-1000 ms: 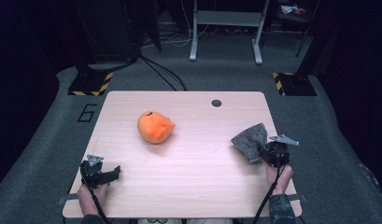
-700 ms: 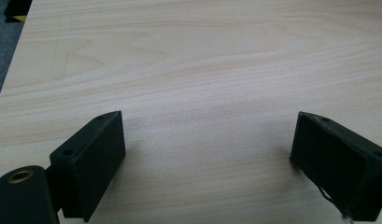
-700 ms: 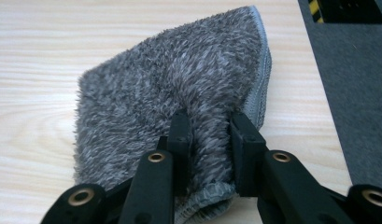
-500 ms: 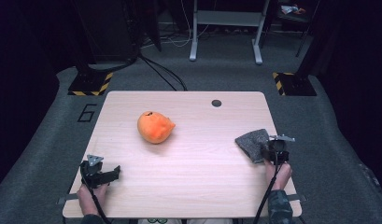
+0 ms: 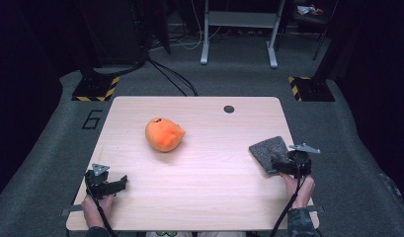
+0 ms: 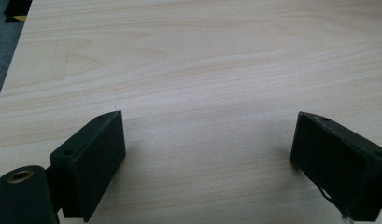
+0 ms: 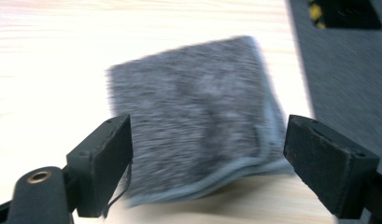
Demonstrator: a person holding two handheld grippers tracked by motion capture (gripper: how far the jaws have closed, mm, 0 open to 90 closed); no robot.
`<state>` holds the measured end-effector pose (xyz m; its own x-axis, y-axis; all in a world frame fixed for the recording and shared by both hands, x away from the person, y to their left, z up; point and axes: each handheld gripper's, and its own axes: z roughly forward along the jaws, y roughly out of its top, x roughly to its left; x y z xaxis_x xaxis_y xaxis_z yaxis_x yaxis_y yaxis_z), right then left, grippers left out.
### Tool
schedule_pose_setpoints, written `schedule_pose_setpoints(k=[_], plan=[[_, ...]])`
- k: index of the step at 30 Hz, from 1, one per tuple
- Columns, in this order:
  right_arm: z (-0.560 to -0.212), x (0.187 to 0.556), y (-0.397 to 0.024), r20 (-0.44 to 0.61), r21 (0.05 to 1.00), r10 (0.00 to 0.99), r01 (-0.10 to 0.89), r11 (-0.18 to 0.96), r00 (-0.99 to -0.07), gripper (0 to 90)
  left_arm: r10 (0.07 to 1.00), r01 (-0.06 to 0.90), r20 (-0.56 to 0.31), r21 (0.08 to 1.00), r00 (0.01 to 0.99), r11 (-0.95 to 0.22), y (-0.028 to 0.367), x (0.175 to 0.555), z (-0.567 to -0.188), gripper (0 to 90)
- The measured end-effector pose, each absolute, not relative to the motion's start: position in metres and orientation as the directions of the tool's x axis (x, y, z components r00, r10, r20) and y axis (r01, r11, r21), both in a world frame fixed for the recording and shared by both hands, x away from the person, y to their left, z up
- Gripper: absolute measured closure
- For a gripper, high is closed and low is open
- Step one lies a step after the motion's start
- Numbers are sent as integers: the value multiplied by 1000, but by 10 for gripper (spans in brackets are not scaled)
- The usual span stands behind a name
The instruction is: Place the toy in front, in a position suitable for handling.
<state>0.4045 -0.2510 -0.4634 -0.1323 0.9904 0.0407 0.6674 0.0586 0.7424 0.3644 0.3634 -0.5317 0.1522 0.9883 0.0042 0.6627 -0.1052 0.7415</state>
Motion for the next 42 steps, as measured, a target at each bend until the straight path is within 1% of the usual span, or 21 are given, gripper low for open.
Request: schedule_pose_setpoints(k=[5, 6, 11, 16, 17, 19, 22, 25, 27, 30, 34, 36, 39, 42], plan=[[-467, 394, -218, 21, 736, 962, 656, 170, -273, 82, 988, 663, 4, 741, 152, -106, 363, 364, -532, 96], [-468, 393, -211, 19, 732, 957, 656, 184, -289, 72, 988, 663, 4, 742, 153, -105, 363, 364, -532, 95], [-485, 390, -174, -10, 746, 915, 606, 275, -403, 63, 988, 662, 5, 742, 153, -106, 363, 364, -532, 97], [-508, 394, -151, 24, 737, 887, 608, 296, -460, 48, 988, 663, 5, 741, 154, -107, 363, 364, -532, 97], [-514, 395, -146, 5, 738, 882, 597, 315, -472, 51, 988, 663, 5, 741, 154, -107, 363, 364, -532, 97], [-518, 396, -145, 0, 737, 879, 593, 323, -478, 50, 988, 663, 3, 741, 154, -105, 364, 364, -532, 96], [-525, 402, -145, 26, 726, 878, 612, 312, -478, 46, 988, 665, 3, 739, 154, -106, 364, 364, -531, 96], [-526, 404, -143, -5, 729, 877, 599, 332, -480, 53, 988, 665, 2, 740, 154, -105, 364, 365, -531, 96], [-527, 404, -141, -3, 716, 876, 611, 338, -482, 58, 988, 665, 2, 740, 154, -105, 364, 365, -531, 96], [-528, 403, -140, -20, 723, 869, 593, 354, -495, 63, 988, 667, 2, 738, 152, -105, 364, 365, -531, 96], [-529, 403, -142, -6, 726, 872, 598, 340, -489, 63, 989, 665, 7, 739, 147, -104, 363, 367, -531, 95], [-529, 403, -143, -8, 723, 868, 597, 348, -497, 63, 990, 683, -2, 724, 140, -95, 362, 369, -528, 101], [-529, 403, -143, -8, 723, 869, 597, 347, -495, 59, 987, 658, -63, 752, 146, -49, 359, 376, -518, 96], [-529, 403, -143, -8, 722, 869, 598, 347, -495, 58, 980, 637, -74, 769, 185, -62, 351, 388, -501, 97]])
